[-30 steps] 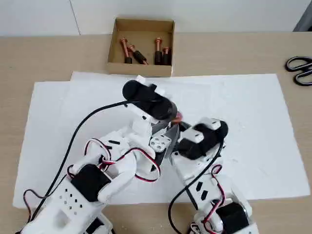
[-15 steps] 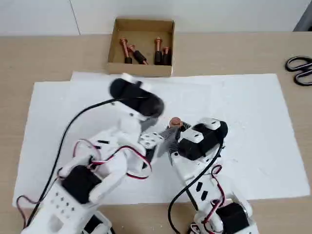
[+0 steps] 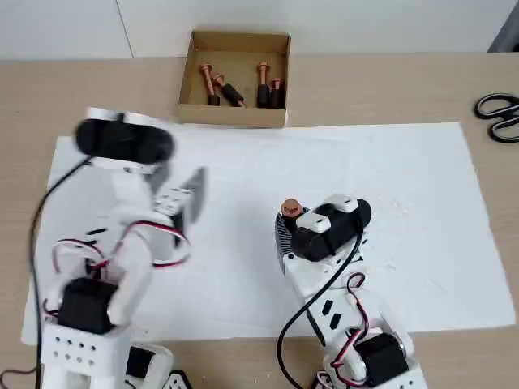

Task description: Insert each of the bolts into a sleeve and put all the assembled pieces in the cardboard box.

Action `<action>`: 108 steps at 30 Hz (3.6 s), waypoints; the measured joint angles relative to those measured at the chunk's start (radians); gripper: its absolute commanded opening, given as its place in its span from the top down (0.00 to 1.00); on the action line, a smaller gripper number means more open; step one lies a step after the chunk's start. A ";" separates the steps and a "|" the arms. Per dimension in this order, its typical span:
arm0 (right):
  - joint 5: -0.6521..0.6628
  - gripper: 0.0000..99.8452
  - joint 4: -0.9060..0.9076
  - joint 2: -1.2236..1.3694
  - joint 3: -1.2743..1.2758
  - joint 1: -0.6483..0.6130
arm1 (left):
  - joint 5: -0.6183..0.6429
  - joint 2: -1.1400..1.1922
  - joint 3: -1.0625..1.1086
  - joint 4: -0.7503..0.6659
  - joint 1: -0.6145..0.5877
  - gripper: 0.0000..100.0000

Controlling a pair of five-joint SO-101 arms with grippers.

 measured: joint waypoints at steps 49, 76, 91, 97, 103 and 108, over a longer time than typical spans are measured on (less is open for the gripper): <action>0.040 1.00 -0.474 2.625 -2.102 0.180 | -0.092 -0.009 0.353 -0.118 -0.242 0.84; 0.040 0.89 -0.474 3.147 -2.662 0.133 | -0.091 -0.009 0.391 -0.118 -0.244 0.84; 0.040 0.81 -0.456 3.150 -2.704 0.133 | -0.094 -0.009 0.393 -0.118 -0.244 0.84; 0.040 0.81 -0.313 3.150 -2.886 0.133 | -0.094 -0.009 0.393 -0.118 -0.244 0.84; 0.040 0.81 -0.087 3.136 -3.073 0.153 | -0.094 -0.009 0.368 -0.118 -0.244 0.84; 0.040 0.81 0.124 2.989 -3.073 0.209 | -0.094 -0.009 0.318 -0.118 -0.244 0.84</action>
